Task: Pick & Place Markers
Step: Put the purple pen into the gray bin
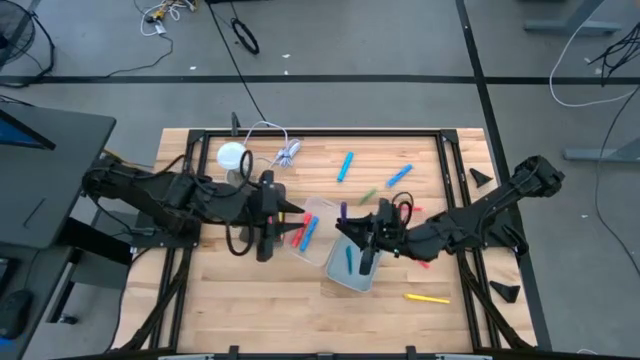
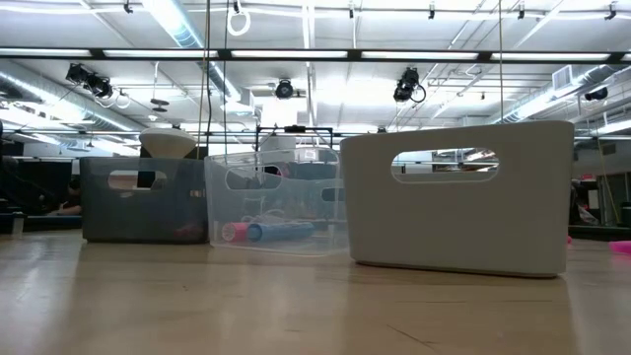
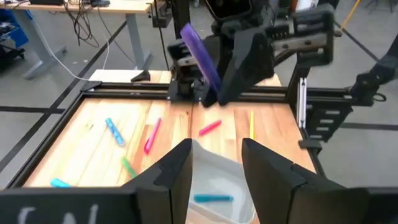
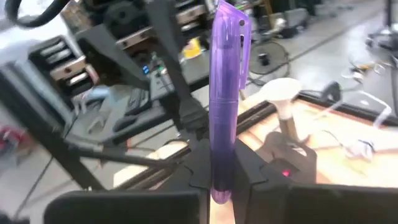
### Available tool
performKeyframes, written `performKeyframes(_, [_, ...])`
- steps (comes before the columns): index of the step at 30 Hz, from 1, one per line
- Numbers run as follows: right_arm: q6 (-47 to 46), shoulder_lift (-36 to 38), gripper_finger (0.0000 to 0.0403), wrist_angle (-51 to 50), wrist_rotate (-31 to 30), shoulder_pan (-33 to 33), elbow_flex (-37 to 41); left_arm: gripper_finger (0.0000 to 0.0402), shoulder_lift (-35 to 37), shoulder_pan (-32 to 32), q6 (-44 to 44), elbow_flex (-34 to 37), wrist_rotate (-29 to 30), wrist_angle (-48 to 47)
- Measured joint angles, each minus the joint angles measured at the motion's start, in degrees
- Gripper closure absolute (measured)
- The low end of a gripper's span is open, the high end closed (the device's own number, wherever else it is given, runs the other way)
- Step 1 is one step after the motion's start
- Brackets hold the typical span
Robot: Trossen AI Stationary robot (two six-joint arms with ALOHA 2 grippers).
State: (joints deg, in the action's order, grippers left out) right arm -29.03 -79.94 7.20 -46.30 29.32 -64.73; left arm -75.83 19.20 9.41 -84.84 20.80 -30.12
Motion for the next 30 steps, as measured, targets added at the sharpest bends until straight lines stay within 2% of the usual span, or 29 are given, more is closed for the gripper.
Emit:
performKeyframes(6, [-13.29, 0.04, 0.0382, -3.81, -7.89, 2.83, -0.02, 0.0261, 1.96, 0.00, 2.07, 0.00, 0.15, -4.11])
performKeyframes(9, [-21.14, 0.04, 0.0382, -5.91, -9.86, 3.58, -0.02, 0.0264, 2.57, 0.00, 3.62, 0.00, -0.26, -6.85])
performKeyframes(12, [-32.73, 0.04, 0.0382, -9.92, -9.51, 3.61, -0.02, 0.0264, 2.54, 0.00, 4.96, 0.00, -0.49, -9.27])
performKeyframes(15, [-43.94, 0.04, 0.0382, -15.68, -5.23, 2.96, -0.02, 0.0264, 2.50, 0.00, 5.02, 0.00, -1.71, -10.06])
performKeyframes(20, [-59.32, 0.00, 0.0382, -28.10, 7.58, 0.21, -0.02, 0.0264, 2.49, 0.00, 5.01, 0.00, -3.30, -10.42])
performKeyframes(24, [-67.10, 0.00, 0.0382, -37.53, 15.75, -2.47, -0.02, 0.0264, 2.49, 0.00, 5.01, 0.00, -3.30, -10.48])
performKeyframes(30, [-75.70, -0.94, 0.0382, -46.28, 21.92, -4.24, -0.02, 0.0264, 2.49, 0.00, 5.25, 0.00, -3.05, -10.47])
